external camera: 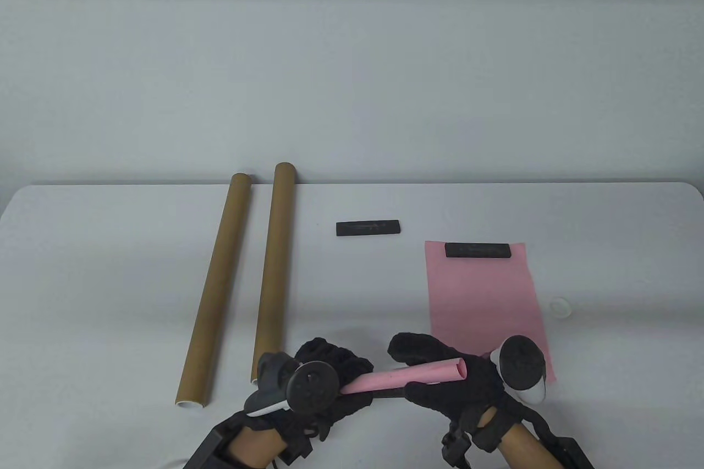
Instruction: Roll up papers and store in mailing tubes
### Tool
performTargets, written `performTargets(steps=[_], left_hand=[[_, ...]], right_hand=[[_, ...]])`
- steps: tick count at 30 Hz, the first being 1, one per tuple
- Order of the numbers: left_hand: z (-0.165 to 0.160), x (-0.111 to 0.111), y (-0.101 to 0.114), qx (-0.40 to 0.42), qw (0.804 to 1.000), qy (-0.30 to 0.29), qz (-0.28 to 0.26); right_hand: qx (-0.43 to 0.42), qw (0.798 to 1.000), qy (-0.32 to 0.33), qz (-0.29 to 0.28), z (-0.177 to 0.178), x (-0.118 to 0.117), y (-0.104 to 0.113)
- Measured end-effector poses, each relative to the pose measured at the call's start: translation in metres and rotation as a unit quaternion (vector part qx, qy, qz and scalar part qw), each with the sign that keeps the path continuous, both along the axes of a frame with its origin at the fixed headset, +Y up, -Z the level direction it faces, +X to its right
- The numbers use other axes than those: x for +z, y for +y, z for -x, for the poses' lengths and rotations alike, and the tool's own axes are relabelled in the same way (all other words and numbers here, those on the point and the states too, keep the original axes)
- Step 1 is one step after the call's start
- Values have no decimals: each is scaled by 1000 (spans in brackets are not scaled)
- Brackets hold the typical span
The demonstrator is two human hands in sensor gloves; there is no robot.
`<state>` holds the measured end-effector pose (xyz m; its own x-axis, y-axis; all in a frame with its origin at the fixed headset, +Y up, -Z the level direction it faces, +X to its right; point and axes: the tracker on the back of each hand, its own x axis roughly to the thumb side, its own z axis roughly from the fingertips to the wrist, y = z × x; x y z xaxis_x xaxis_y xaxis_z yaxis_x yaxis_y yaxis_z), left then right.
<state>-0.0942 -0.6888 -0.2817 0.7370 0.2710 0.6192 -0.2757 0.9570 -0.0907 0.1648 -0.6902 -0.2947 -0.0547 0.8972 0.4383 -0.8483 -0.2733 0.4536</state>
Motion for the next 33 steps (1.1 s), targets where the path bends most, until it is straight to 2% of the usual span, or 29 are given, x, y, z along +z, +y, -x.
performTargets(steps=[2, 4, 7, 9, 13, 15, 18, 22, 25, 30, 33], left_hand=[[0, 0, 1, -9, 1000, -11, 3], [6, -3, 6, -15, 1000, -9, -1], [26, -12, 17, -2, 998, 55, -38], [38, -17, 19, -7, 993, 107, -46], [57, -29, 18, -17, 982, 187, -24], [65, -35, 16, -19, 975, 221, -2], [73, -40, 14, -11, 970, 243, 13], [80, -45, 11, -18, 964, 263, 29], [84, -48, 8, -25, 958, 283, 38], [87, -54, 2, -51, 944, 319, 59], [87, -60, -6, -83, 932, 342, 91]], right_hand=[[-11, 1000, -4, -2, -4, -1, 3], [1, 998, -52, -34, -14, 0, 12], [39, 988, -121, -93, -29, 2, 29], [77, 980, -141, -114, -34, 4, 38], [210, 951, -155, -164, -34, 6, 46], [285, 930, -161, -167, -31, 5, 43], [321, 919, -166, -156, -27, 0, 34], [347, 914, -155, -143, -25, -7, 19], [346, 922, -128, -116, -29, -12, 11], [351, 919, -128, -123, -32, -13, 12], [356, 918, -121, -125, -31, -13, 13]])
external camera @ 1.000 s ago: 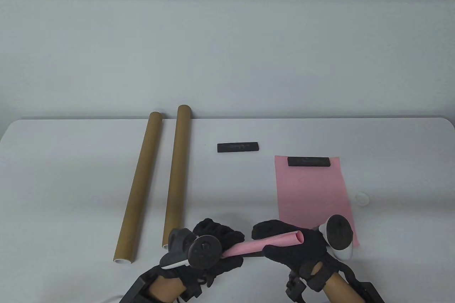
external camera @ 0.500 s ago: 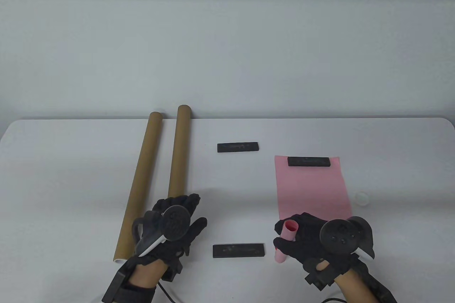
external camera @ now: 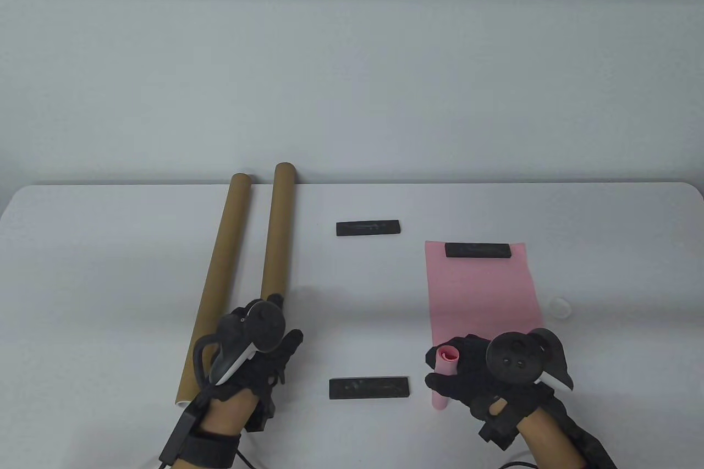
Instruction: Roll up papers and store in mailing tubes
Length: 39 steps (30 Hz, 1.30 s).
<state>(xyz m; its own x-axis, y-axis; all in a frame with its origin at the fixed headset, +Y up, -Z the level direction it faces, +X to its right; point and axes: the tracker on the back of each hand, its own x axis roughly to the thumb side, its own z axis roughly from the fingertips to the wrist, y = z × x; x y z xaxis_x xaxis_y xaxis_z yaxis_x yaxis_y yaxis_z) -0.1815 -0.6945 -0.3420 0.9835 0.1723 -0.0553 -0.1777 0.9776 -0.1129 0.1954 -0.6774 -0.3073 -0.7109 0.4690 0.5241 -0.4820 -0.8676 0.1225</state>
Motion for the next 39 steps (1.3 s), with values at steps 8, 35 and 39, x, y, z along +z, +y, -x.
performTargets(steps=[8, 35, 39], left_hand=[[-21, -34, -26, -51, 989, 30, 138], [-25, -107, -52, -85, 940, 205, 260], [-23, -97, -27, -93, 951, 193, 221]], right_hand=[[7, 1000, 7, 10, 0, -1, -3], [-24, 1000, 1, -12, -8, 4, 7], [-41, 998, -32, -31, -12, 5, 11]])
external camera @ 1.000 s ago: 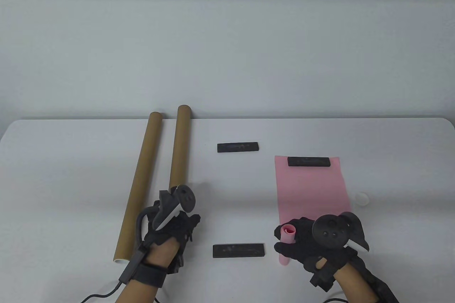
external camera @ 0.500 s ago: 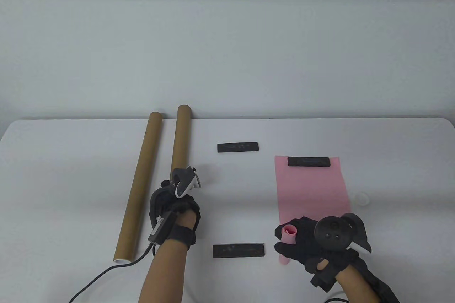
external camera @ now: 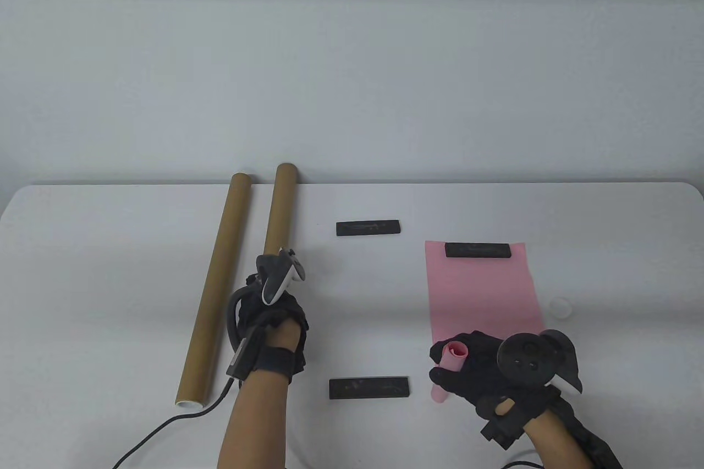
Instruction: Roll up papers and store in mailing tubes
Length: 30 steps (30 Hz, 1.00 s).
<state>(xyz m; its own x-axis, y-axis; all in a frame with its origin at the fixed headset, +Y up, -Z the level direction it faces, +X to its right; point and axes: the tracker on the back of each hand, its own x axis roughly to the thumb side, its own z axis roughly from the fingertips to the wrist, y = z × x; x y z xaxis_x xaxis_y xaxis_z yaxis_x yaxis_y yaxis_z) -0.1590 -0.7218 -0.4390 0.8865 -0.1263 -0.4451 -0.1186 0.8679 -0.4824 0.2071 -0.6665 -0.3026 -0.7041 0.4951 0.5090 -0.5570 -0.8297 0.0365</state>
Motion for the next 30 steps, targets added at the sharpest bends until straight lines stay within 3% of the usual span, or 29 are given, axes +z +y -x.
performTargets(steps=[6, 12, 20, 24, 30], left_hand=[[8, 23, 46, -46, 993, -37, -100], [28, 63, 75, -81, 965, -72, -240], [56, 113, 70, -102, 915, -113, -373], [68, 125, 72, -95, 900, -143, -401], [77, 123, 61, -35, 902, -163, -398]], right_hand=[[-53, 997, -57, -19, -15, -2, 5], [-114, 988, -99, -25, -41, -6, 11], [-214, 962, -164, -33, -88, -10, 17], [-309, 928, -206, -38, -120, -10, 15], [-447, 876, -179, -6, -142, -14, 1]])
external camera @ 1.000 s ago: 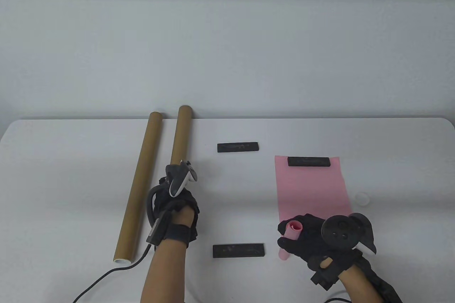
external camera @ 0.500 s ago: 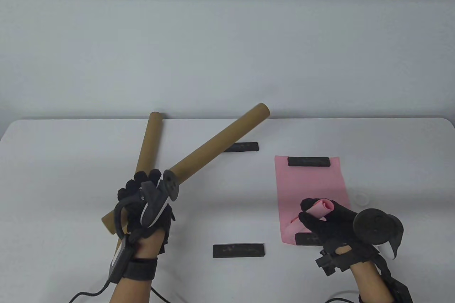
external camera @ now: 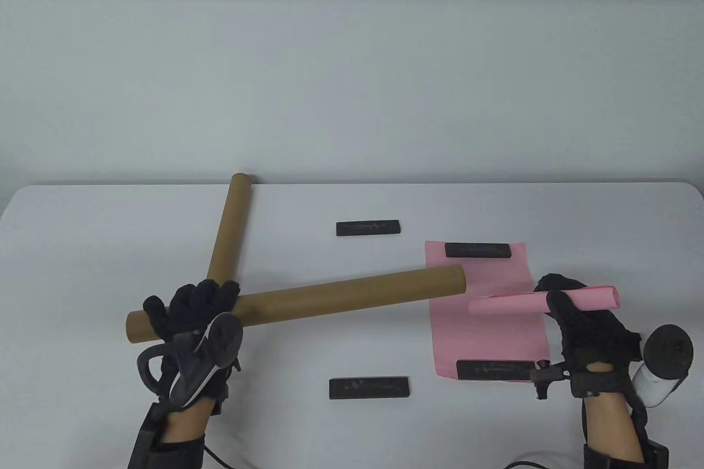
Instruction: Roll up papers and store in mailing tubes
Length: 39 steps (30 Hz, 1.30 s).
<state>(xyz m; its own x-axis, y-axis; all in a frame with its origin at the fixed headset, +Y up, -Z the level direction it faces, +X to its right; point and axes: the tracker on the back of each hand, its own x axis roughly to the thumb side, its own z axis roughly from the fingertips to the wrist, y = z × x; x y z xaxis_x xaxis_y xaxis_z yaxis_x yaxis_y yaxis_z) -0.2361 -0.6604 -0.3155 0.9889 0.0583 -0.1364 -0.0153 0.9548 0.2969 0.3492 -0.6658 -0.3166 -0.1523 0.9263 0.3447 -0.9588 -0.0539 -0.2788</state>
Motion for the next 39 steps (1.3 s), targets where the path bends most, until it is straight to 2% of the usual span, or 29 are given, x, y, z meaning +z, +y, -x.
performTargets(steps=[6, 15, 22, 26, 29, 31, 32, 36, 39], left_hand=[[-1, -2, -4, 5, 1000, -23, 1], [-2, -2, -6, 23, 998, -51, -2], [-8, 0, -5, 32, 997, -76, -8], [-10, 2, -4, 37, 996, -84, -10], [-10, 2, -5, 41, 995, -87, -7], [-8, 2, -4, 42, 995, -84, -8], [-8, 2, -4, 44, 996, -82, -9], [-8, 2, -4, 47, 995, -85, -9], [-11, 2, -4, 40, 995, -89, -10]], right_hand=[[-74, 997, 29, -13, -7, -2, -5], [-141, 983, 118, -7, 8, -11, -17], [-160, 963, 217, 1, 42, -17, -29], [-100, 964, 244, 23, 66, -15, -29], [-36, 968, 241, 56, 73, -14, -26], [-37, 971, 231, 47, 67, -16, -26], [-63, 975, 207, 46, 59, -15, -26], [-146, 981, 127, -26, 27, -8, -18], [-114, 986, 107, -57, 19, -2, -7]])
